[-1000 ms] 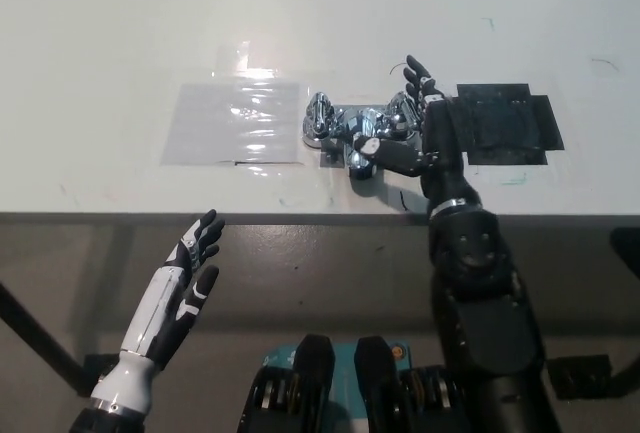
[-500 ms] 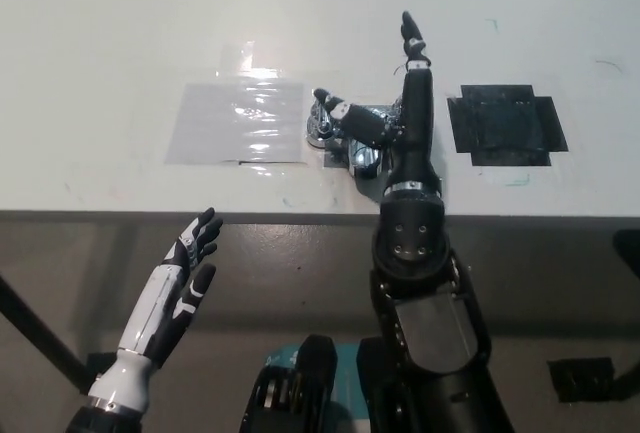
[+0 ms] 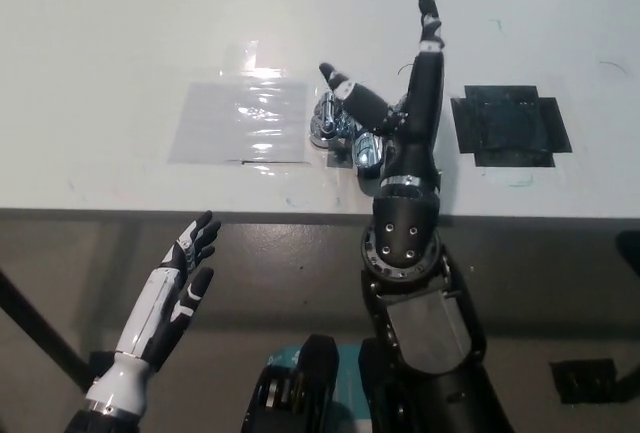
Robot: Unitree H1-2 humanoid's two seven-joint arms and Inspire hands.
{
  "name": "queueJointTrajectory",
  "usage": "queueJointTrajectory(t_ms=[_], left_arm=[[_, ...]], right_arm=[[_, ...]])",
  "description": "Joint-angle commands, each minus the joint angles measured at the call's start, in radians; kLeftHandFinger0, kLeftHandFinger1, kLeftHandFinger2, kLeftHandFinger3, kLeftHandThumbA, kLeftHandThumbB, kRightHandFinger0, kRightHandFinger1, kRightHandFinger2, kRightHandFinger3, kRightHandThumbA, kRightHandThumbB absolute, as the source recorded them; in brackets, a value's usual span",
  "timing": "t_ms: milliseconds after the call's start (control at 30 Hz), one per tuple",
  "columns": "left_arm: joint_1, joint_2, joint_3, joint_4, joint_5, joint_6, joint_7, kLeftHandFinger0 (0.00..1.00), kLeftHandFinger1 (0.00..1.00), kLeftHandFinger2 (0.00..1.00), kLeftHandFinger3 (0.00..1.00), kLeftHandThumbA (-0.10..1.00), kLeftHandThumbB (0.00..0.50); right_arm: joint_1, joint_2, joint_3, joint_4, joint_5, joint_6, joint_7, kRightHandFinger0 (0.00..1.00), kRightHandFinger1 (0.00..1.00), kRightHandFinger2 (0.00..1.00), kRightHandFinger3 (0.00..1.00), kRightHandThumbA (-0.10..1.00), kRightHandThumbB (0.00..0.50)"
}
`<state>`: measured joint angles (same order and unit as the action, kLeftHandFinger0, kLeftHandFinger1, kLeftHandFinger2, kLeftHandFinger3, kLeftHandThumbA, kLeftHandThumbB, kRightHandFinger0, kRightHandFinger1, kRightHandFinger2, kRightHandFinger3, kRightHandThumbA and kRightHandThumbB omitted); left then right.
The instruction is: The faucet is at the center of the desk and the robot turn off the faucet by turning the right faucet handle using the right hand
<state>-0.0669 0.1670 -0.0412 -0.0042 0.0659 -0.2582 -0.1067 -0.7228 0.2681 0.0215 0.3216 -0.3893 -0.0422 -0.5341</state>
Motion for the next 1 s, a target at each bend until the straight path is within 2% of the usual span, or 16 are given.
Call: queueJointTrajectory(t_ms=[0,100,267,467,567,767,900,967], left_arm=[[-0.003,0.014,0.009,-0.031,0.001,-0.017,0.000,1.00,1.00,1.00,1.00,0.93,0.243],[0.005,0.009,0.008,-0.032,-0.004,-0.021,0.001,1.00,1.00,1.00,1.00,0.93,0.243],[0.009,0.011,0.011,-0.037,-0.008,-0.020,0.001,1.00,1.00,1.00,1.00,0.93,0.240],[0.017,0.009,0.012,-0.042,-0.012,-0.015,0.001,1.00,1.00,1.00,1.00,0.93,0.242],[0.008,0.013,0.011,-0.032,-0.015,-0.025,-0.003,1.00,1.00,1.00,1.00,0.92,0.233],[0.007,0.015,0.012,-0.027,-0.025,-0.035,-0.008,1.00,1.00,1.00,1.00,0.91,0.236],[0.023,0.011,0.009,-0.027,-0.014,-0.048,-0.002,1.00,1.00,1.00,1.00,0.90,0.212],[0.029,0.008,0.010,-0.025,-0.018,-0.047,0.000,1.00,1.00,1.00,1.00,0.90,0.224]], right_arm=[[-0.037,-0.040,0.029,-0.146,-0.043,-0.132,-0.010,1.00,1.00,1.00,1.00,1.00,0.118],[-0.010,-0.083,0.047,-0.336,-0.056,-0.100,0.048,1.00,1.00,1.00,1.00,1.00,0.159],[0.105,-0.173,0.091,-0.601,-0.033,-0.089,0.165,1.00,1.00,1.00,1.00,1.00,0.141],[0.266,-0.283,0.108,-0.763,0.042,-0.087,0.250,1.00,1.00,1.00,1.00,1.00,0.163],[0.350,-0.340,0.103,-0.813,0.071,-0.109,0.268,1.00,1.00,1.00,1.00,1.00,0.122],[0.510,-0.403,0.098,-0.837,0.111,-0.138,0.294,1.00,1.00,1.00,1.00,1.00,0.130],[0.608,-0.429,0.099,-0.778,0.160,-0.204,0.314,1.00,1.00,1.00,1.00,1.00,0.097],[0.645,-0.424,0.099,-0.738,0.161,-0.224,0.312,1.00,1.00,1.00,1.00,1.00,0.120]])
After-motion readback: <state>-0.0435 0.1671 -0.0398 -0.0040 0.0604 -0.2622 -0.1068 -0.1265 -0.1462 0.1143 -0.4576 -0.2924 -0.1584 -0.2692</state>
